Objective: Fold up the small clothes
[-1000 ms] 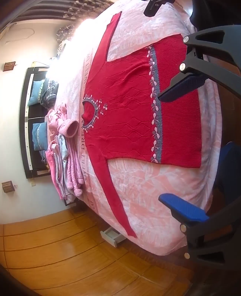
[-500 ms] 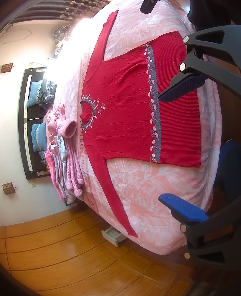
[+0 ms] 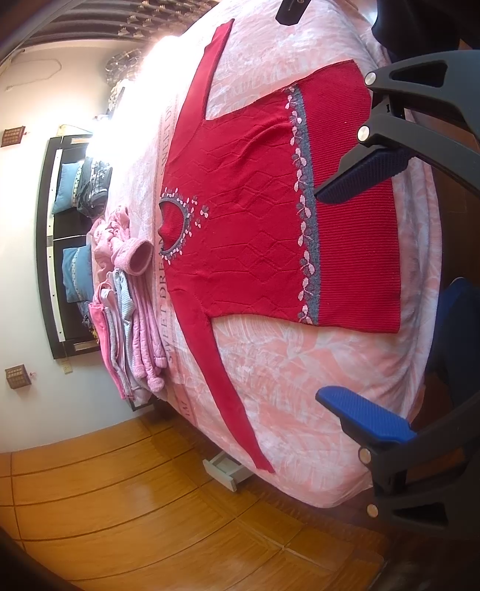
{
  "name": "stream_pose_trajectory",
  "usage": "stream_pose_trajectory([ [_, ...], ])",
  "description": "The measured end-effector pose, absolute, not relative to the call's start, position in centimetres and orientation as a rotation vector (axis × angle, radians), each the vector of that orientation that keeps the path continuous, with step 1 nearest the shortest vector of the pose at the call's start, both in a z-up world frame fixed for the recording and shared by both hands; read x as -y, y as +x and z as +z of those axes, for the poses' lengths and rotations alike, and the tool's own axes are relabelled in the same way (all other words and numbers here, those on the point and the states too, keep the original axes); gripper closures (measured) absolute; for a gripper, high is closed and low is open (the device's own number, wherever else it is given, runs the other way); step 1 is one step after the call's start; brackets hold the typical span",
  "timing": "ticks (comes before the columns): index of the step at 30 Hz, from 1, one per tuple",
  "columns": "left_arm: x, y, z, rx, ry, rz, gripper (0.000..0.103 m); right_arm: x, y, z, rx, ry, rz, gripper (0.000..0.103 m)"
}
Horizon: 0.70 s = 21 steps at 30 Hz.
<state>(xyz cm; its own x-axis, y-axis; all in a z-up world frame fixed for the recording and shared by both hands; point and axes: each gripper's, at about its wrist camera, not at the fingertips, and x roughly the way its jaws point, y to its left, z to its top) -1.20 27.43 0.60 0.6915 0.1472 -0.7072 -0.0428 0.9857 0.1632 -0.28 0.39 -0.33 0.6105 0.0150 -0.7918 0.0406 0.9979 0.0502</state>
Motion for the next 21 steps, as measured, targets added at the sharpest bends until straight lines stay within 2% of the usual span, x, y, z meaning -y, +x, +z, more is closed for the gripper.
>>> stream_pose_trajectory([
  [21,-27.55,-1.21,0.59,-0.801,0.135,0.11,0.004,-0.42,-0.27,-0.27,-0.917,0.08,-0.012,0.003],
])
